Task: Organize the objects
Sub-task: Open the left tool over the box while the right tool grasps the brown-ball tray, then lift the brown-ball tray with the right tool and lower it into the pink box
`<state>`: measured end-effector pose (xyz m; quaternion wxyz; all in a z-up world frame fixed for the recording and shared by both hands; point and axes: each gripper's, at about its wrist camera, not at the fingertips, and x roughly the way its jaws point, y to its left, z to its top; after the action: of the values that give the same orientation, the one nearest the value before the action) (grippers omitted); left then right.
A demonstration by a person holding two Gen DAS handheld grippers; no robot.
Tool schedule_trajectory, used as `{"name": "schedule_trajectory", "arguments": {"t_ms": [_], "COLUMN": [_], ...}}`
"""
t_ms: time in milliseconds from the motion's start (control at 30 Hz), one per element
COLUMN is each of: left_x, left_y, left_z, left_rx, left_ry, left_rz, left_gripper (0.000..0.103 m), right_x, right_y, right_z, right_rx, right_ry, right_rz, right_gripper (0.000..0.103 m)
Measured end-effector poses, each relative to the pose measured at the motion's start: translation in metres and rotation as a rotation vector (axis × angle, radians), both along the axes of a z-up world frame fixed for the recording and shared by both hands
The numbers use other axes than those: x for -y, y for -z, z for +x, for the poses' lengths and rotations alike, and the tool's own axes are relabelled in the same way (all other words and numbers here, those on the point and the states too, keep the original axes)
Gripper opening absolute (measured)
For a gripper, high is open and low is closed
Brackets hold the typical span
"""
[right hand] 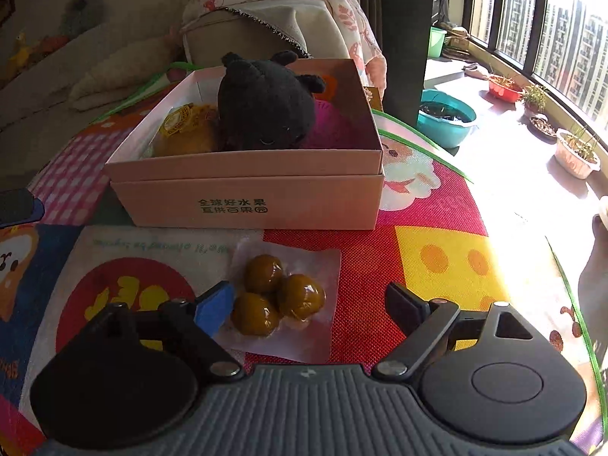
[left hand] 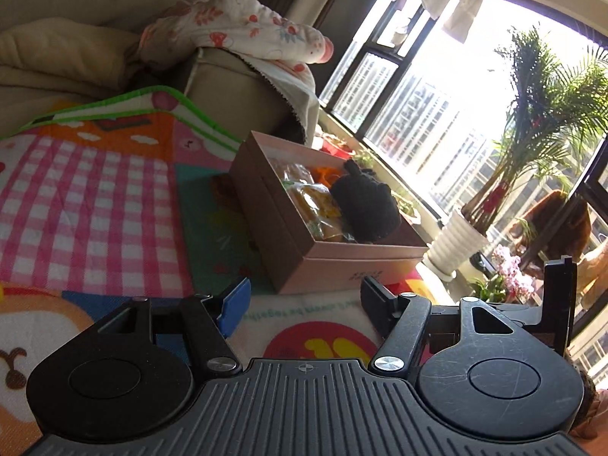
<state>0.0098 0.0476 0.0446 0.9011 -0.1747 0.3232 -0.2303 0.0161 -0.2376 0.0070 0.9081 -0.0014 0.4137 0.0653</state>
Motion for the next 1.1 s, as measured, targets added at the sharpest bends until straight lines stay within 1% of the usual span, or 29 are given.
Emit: {"name": "schedule_trajectory", "arguments": {"t_ms": [100, 133, 167, 200, 233, 300, 400, 467, 500, 600, 667, 733, 800, 833, 867, 933, 1000, 1100], "left_x": [0.005, 0.006, 0.007, 0.008, 0.008, 0.006, 0.003, 0.0, -0.001, -0.005, -0.005, -0.005, -0.004, -0.004, -0.004, -0.008, -0.015, -0.029], "left_y": [0.005, 0.006, 0.006, 0.007, 0.008, 0.011, 0.015, 0.017, 0.018, 0.02, 0.018, 0.016, 0.014, 0.013, 0.012, 0.011, 0.011, 0.012], "left_z": [-0.001, -0.002, -0.002, -0.002, -0.003, -0.003, -0.004, -0.004, -0.004, -0.003, -0.002, 0.0, 0.001, 0.002, 0.002, 0.003, 0.004, 0.006], "left_rx": [-0.021, -0.022, -0.023, -0.025, -0.028, -0.038, -0.048, -0.055, -0.058, -0.065, -0.059, -0.051, -0.044, -0.041, -0.038, -0.034, -0.032, -0.032], "left_ry": [0.014, 0.016, 0.017, 0.016, 0.013, 0.005, -0.005, -0.01, -0.013, -0.023, -0.023, -0.021, -0.015, -0.013, -0.013, -0.017, -0.033, -0.057], "left_rz": [-0.004, 0.002, 0.007, 0.013, 0.016, 0.015, 0.012, 0.012, 0.015, 0.018, 0.015, 0.012, 0.007, 0.004, 0.001, -0.008, -0.012, -0.013], "left_gripper": [0.067, 0.066, 0.066, 0.066, 0.066, 0.065, 0.064, 0.064, 0.064, 0.064, 0.063, 0.063, 0.063, 0.063, 0.063, 0.063, 0.063, 0.063], "right_x": [-0.014, -0.02, -0.026, -0.032, -0.036, -0.04, -0.04, -0.04, -0.04, -0.038, -0.04, -0.046, -0.056, -0.064, -0.071, -0.09, -0.106, -0.123], "right_y": [0.006, 0.006, 0.004, 0.002, 0.0, -0.004, -0.015, -0.029, -0.037, -0.076, -0.104, -0.13, -0.145, -0.148, -0.146, -0.134, -0.112, -0.078], "right_z": [0.001, 0.0, -0.002, -0.005, -0.007, -0.01, -0.019, -0.024, -0.025, -0.016, 0.003, 0.032, 0.069, 0.09, 0.109, 0.149, 0.183, 0.21], "right_rx": [0.029, 0.041, 0.055, 0.068, 0.07, 0.068, 0.071, 0.087, 0.098, 0.15, 0.188, 0.223, 0.228, 0.224, 0.22, 0.194, 0.132, 0.046], "right_ry": [-0.013, -0.041, -0.071, -0.087, -0.109, -0.124, -0.13, -0.136, -0.138, -0.142, -0.131, -0.131, -0.128, -0.125, -0.118, -0.11, -0.107, -0.096], "right_rz": [-0.043, -0.065, -0.083, -0.113, -0.132, -0.132, -0.118, -0.111, -0.106, -0.076, -0.05, -0.016, 0.02, 0.03, 0.031, 0.018, -0.008, -0.095], "right_gripper": [0.088, 0.082, 0.073, 0.072, 0.062, 0.058, 0.056, 0.056, 0.056, 0.056, 0.056, 0.056, 0.056, 0.056, 0.056, 0.056, 0.056, 0.056]}}
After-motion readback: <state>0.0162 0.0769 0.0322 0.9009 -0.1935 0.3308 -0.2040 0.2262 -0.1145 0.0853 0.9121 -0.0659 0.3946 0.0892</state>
